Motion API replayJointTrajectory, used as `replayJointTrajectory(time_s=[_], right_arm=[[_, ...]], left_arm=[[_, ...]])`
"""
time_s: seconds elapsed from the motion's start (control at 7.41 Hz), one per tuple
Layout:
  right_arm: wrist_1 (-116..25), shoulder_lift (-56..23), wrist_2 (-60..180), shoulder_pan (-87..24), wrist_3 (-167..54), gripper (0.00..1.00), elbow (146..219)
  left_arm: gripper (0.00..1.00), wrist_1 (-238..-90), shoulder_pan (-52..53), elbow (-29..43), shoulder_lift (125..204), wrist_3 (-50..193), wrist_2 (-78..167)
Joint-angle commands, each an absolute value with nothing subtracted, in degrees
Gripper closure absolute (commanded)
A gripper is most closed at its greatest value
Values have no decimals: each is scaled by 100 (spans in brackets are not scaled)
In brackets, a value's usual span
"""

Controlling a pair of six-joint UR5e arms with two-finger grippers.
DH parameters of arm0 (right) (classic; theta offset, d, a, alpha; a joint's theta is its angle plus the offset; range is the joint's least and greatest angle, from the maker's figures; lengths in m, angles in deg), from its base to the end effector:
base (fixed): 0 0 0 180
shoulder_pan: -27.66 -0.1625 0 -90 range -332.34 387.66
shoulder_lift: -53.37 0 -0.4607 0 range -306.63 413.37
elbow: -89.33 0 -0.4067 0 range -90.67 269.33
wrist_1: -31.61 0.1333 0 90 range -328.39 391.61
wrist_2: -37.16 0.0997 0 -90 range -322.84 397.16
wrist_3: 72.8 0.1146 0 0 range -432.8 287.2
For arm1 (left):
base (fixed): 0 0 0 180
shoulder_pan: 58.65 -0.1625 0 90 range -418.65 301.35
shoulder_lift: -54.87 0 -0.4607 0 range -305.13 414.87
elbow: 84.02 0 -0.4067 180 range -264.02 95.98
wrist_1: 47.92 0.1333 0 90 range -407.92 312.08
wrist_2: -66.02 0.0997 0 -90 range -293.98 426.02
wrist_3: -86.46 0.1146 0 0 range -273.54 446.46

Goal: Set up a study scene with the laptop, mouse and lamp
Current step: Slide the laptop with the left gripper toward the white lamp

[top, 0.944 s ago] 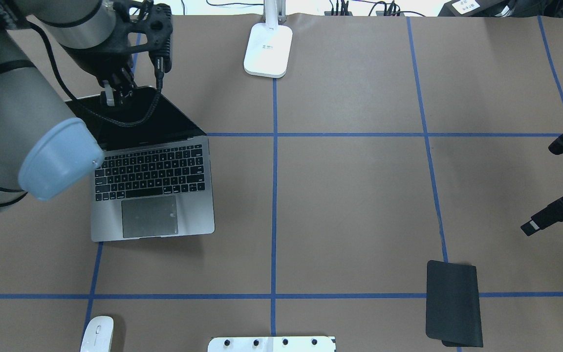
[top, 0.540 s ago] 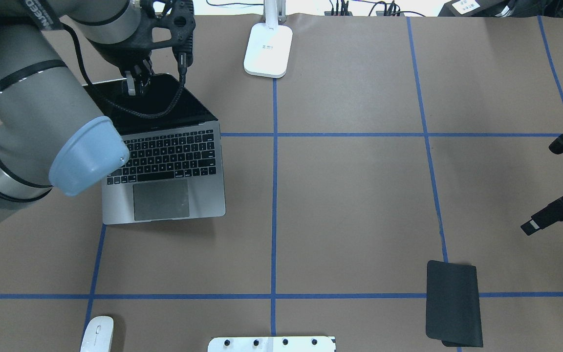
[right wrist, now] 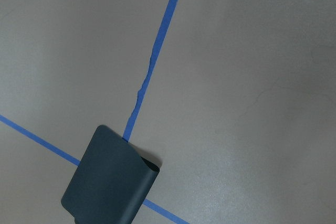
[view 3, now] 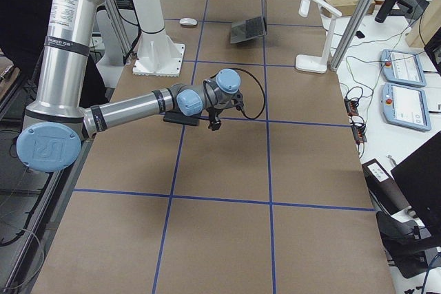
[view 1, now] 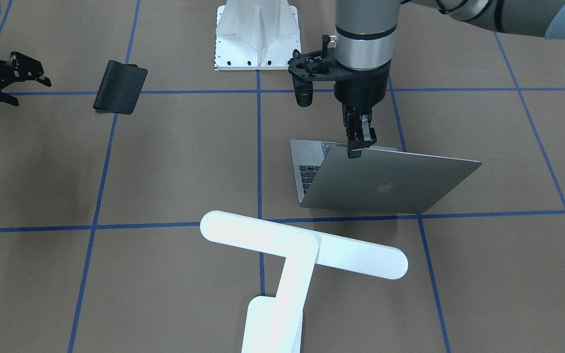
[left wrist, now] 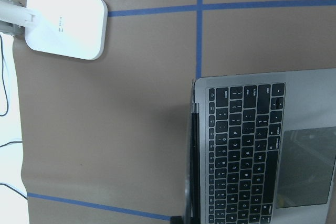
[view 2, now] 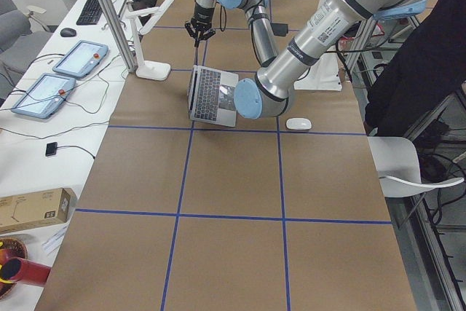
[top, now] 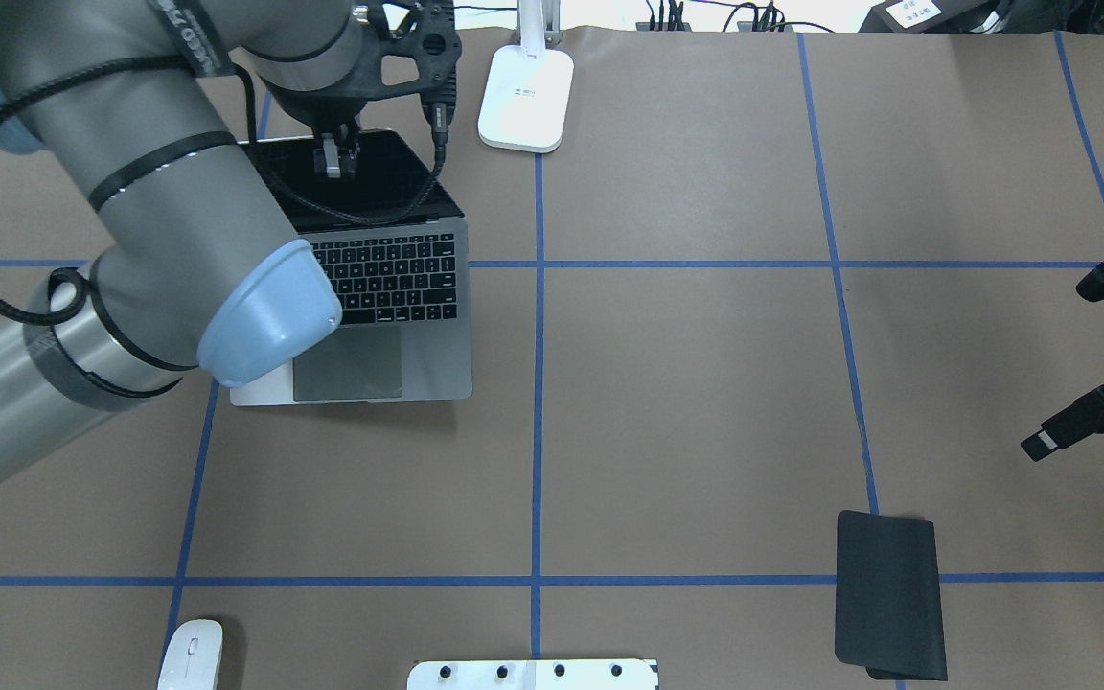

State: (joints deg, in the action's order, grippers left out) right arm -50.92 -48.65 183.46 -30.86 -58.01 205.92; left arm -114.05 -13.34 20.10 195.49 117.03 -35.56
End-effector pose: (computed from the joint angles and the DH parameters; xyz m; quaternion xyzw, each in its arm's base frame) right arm -0.1838 -0.3729 0.5323 -0.0270 -0.4921 -0.2148 0.8432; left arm 0.3988 -0.5599 0.1066 0.3331 0.1365 0.5971 0.7168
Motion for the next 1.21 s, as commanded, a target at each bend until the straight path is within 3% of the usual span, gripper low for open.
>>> replayJointTrajectory(time_s=[0.0,0.4,1.08], right_arm=[[-5083,-4867,18350,-3096,-5795,0,20622],[-5092,-4807,18341,-3096,-5804,0,20579],[-5092,-4727,18350,-3114,-5786,0,20569]], left_arm=[[100,-11533,-1400,1681,19733,11556,-3462],[100,-12121,-1426,1048,19875,11468,-3270],[100,-12289,-1611,985,19840,11476,-2996]])
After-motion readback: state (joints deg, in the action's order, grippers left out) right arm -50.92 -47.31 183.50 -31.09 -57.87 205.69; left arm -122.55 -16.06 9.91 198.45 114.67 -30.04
